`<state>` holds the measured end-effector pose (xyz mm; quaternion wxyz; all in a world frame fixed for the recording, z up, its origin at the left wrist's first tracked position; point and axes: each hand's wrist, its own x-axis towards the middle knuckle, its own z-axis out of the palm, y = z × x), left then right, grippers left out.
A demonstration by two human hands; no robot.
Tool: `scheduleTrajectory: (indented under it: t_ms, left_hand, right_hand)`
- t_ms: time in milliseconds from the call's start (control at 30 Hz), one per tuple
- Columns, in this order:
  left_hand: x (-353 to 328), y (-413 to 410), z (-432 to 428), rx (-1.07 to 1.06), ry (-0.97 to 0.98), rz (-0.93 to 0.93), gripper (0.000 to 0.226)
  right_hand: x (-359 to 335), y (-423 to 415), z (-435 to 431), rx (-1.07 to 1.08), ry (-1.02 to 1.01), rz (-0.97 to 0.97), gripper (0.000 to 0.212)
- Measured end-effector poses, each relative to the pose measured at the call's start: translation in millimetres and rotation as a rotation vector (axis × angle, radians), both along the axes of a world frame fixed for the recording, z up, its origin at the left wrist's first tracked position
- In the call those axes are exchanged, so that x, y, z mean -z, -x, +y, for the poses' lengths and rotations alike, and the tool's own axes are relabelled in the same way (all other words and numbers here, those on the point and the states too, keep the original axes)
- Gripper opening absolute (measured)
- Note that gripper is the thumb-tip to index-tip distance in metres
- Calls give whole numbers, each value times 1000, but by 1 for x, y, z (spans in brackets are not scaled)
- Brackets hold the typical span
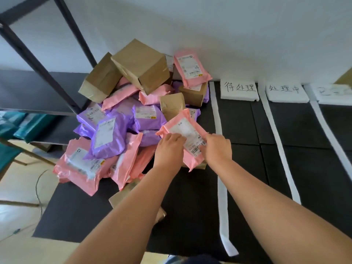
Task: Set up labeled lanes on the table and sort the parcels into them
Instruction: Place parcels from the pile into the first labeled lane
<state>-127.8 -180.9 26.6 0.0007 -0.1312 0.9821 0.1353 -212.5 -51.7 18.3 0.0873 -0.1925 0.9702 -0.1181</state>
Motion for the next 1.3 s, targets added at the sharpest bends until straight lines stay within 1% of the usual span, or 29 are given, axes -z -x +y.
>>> scheduleTrajectory:
  t_ms: [33,133,167,233,300,367,467,567,633,667,733,800,867,967,1033,1100,1167,1233,1300]
  left_hand:
    - [0,1,-3,-11,-32,27,42]
    - [-4,4,-6,-90,-181,187,36]
    - [-8,4,-6,-110,-210,229,36]
    - [-17,5,-4,-111,-227,290,37]
    - [-28,5,-1,-48,-194,334,38]
    - [-39,5,4,50,-121,341,39]
    - [-55,3,13,149,1,354,39]
    - [-70,-1,18,137,56,449,34]
    - [-79,-2,22,131,87,499,25]
    - [-84,-2,25,132,71,526,19]
    - [-95,-3,34,115,5,561,9]
    - [-107,-2,44,68,-76,533,11]
    - [-118,-1,51,-8,-148,510,15]
    - [-135,-2,58,-129,-240,524,16]
    - [-147,-7,64,-213,-342,571,14]
    - [-156,-14,70,-314,-482,602,13]
    - [-164,-20,77,-380,-634,627,11]
    - [-169,-24,84,-391,-718,638,9]
    - [-174,-25,90,-386,-813,654,10]
  right_hand:
    - [0,-2,-2,19,8,-5,27]
    - [-5,-8,-1,53,31,5,18]
    - [-7,-10,1,62,47,15,15]
    - [-17,-15,7,68,81,29,17]
    - [-28,-20,13,61,120,53,20]
    - [-41,-23,20,47,168,91,20]
    - [-65,-25,32,-28,196,209,17]
    - [-97,-29,45,-132,175,355,21]
    - [-114,-29,54,-182,165,428,23]
    - [-120,-29,59,-196,175,466,23]
    - [-130,-28,66,-215,221,540,21]
    - [-137,-26,71,-208,307,599,23]
    - [-144,-29,76,-161,439,627,29]
    - [-154,-43,88,6,652,523,35]
    - [-155,-53,98,134,732,437,34]
    - [-156,-61,105,188,766,403,34]
    - [-157,-65,110,169,765,379,35]
    - [-161,-68,110,126,715,349,34]
    - [-164,-70,111,96,704,341,38]
